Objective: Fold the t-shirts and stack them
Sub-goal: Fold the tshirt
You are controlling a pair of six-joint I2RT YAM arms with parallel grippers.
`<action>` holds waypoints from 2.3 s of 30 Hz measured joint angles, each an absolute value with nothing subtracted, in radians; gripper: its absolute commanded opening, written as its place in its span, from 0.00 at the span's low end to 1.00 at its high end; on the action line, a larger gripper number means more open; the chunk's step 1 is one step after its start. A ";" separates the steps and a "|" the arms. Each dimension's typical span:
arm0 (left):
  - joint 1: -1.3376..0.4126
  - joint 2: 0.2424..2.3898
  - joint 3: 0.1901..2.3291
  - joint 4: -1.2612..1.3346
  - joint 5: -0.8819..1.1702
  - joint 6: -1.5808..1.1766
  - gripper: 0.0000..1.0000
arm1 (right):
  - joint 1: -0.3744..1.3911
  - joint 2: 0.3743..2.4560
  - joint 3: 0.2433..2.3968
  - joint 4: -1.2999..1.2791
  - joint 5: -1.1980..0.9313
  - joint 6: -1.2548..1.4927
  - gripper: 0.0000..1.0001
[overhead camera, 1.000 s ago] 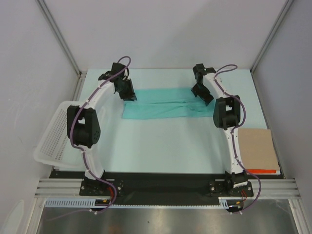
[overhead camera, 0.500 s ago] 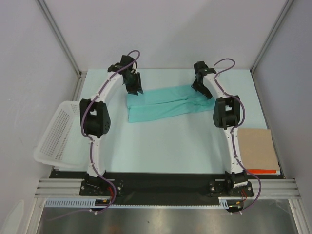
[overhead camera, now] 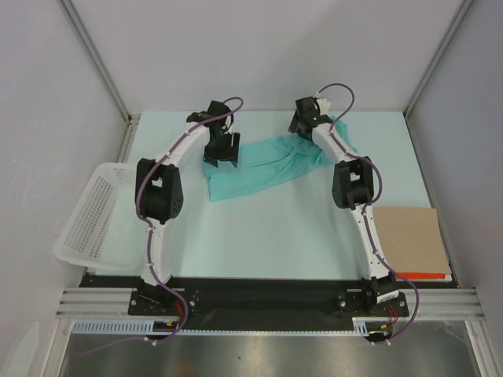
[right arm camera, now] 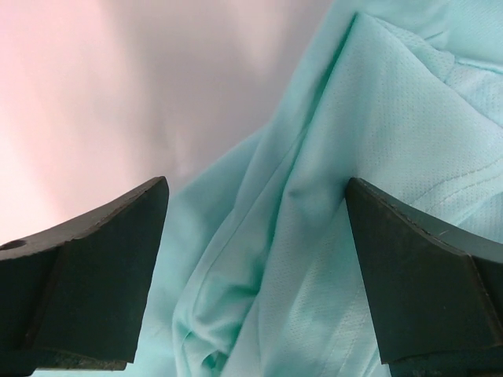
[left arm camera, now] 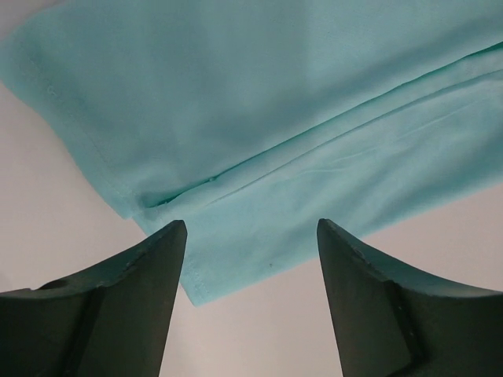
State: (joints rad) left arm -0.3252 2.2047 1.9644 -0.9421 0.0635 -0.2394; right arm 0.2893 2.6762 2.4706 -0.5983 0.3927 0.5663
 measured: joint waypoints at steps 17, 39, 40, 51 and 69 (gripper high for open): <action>-0.345 2.325 2.010 -0.979 -0.094 -0.182 0.82 | 0.282 2.340 2.320 -0.805 0.393 0.455 1.00; -0.344 2.099 1.549 -0.834 -0.044 -0.312 0.63 | 0.284 1.657 1.456 -0.775 0.163 0.529 1.00; -0.356 2.066 1.498 -0.823 -0.042 -0.326 0.63 | 0.281 1.643 1.435 -0.770 0.162 0.527 1.00; -0.772 1.764 1.080 -0.733 0.117 -0.710 0.65 | 0.231 1.619 1.342 -0.649 0.148 0.495 1.00; -0.821 1.414 1.216 -0.851 0.180 -0.800 0.67 | 0.115 1.944 1.491 -0.357 -0.066 0.466 0.66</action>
State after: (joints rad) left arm -0.8211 1.4139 1.2160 -0.8513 0.1799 -0.8001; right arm 0.1154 1.9438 1.4910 -0.3573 -0.0662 0.4660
